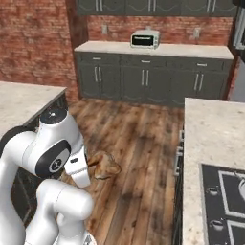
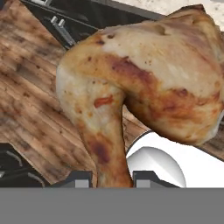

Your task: Take the chicken drumsticks from the pan and place one on each plate on the dining counter.

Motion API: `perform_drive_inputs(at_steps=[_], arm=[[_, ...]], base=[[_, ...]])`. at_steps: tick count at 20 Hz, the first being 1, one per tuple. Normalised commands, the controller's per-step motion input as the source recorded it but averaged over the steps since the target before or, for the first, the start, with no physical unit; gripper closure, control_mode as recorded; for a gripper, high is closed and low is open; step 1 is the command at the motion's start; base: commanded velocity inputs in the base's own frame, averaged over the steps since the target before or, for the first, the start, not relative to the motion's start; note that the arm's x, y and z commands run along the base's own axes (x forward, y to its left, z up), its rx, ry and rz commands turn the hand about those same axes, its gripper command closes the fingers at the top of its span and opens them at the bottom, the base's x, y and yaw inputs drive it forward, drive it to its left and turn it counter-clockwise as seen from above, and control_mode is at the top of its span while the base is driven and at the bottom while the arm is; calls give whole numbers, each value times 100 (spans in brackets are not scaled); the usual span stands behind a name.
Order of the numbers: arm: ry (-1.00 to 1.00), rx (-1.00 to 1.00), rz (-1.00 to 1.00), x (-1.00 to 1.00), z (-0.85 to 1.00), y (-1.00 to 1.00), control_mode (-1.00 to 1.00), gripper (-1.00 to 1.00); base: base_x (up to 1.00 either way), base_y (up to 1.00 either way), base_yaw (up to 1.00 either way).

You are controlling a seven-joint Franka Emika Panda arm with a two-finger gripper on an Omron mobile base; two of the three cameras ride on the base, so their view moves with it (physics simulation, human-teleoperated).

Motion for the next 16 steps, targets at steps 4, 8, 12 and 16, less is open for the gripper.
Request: perform_drive_inputs(at_steps=[4, 8, 12, 16], arm=[[0, 0, 0, 0, 0, 0, 100, 100], [0, 0, 0, 0, 0, 0, 100, 100], [0, 0, 0, 0, 0, 0, 100, 100], [0, 0, 0, 0, 0, 0, 100, 100]], base=[[0, -20, 70], [42, -45, 56], [100, -72, 40], [100, -85, 34]])
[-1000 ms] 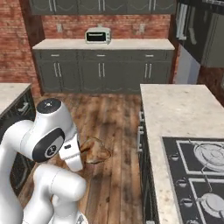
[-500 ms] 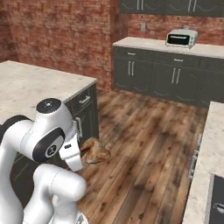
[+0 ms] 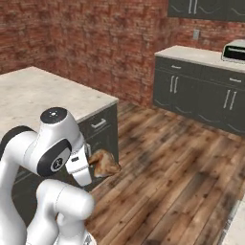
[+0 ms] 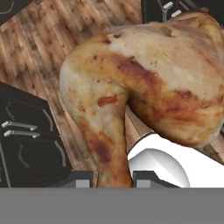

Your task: Take the chicken drumsticks from the pan and place one on each plate on the dining counter.

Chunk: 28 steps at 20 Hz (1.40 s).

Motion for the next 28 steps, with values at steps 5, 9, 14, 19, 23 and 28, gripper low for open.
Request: perform_drive_inputs(at_steps=[5, 9, 14, 19, 23, 28], arm=[[0, 0, 0, 0, 0, 0, 100, 100], [0, 0, 0, 0, 0, 0, 100, 100], [0, 0, 0, 0, 0, 0, 100, 100], [0, 0, 0, 0, 0, 0, 100, 100], [0, 0, 0, 0, 0, 0, 100, 100], [0, 0, 0, 0, 0, 0, 100, 100]], base=[[100, -93, 34], [100, -99, 34], [100, -100, 31], [100, -100, 26], [91, -100, 31], [78, -100, 43]])
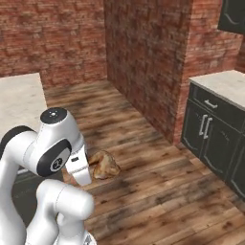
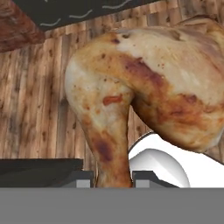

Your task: Take the chicken drumsticks from the pan and place one on each plate on the dining counter.

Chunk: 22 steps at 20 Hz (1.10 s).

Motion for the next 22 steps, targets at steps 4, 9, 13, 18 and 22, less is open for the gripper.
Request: perform_drive_inputs(at_steps=[4, 9, 13, 18, 22], arm=[[0, 0, 0, 0, 0, 0, 100, 100], [0, 0, 0, 0, 0, 0, 100, 100], [0, 0, 0, 0, 0, 0, 100, 100], [0, 0, 0, 0, 0, 0, 100, 100], [0, 0, 0, 0, 0, 0, 100, 100]], base=[[71, -100, 52], [68, -87, 60], [68, -80, 63], [92, -80, 58], [100, -82, 52]])
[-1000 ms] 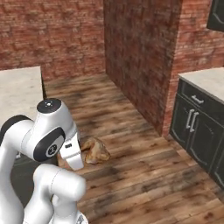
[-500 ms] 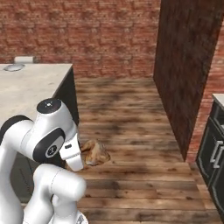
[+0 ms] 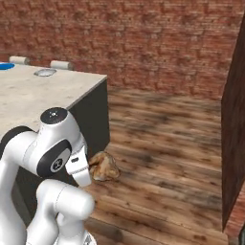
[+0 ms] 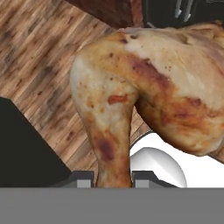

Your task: Take the chicken drumsticks from the pan and place one on each plate on the dining counter.

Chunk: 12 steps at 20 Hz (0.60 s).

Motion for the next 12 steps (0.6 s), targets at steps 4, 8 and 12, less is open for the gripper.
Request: perform_drive_inputs(at_steps=[4, 8, 12], arm=[[0, 0, 0, 0, 0, 0, 100, 100], [0, 0, 0, 0, 0, 0, 100, 100], [0, 0, 0, 0, 0, 0, 100, 100]], base=[[100, -79, 53], [100, -77, 52], [100, -81, 51]])
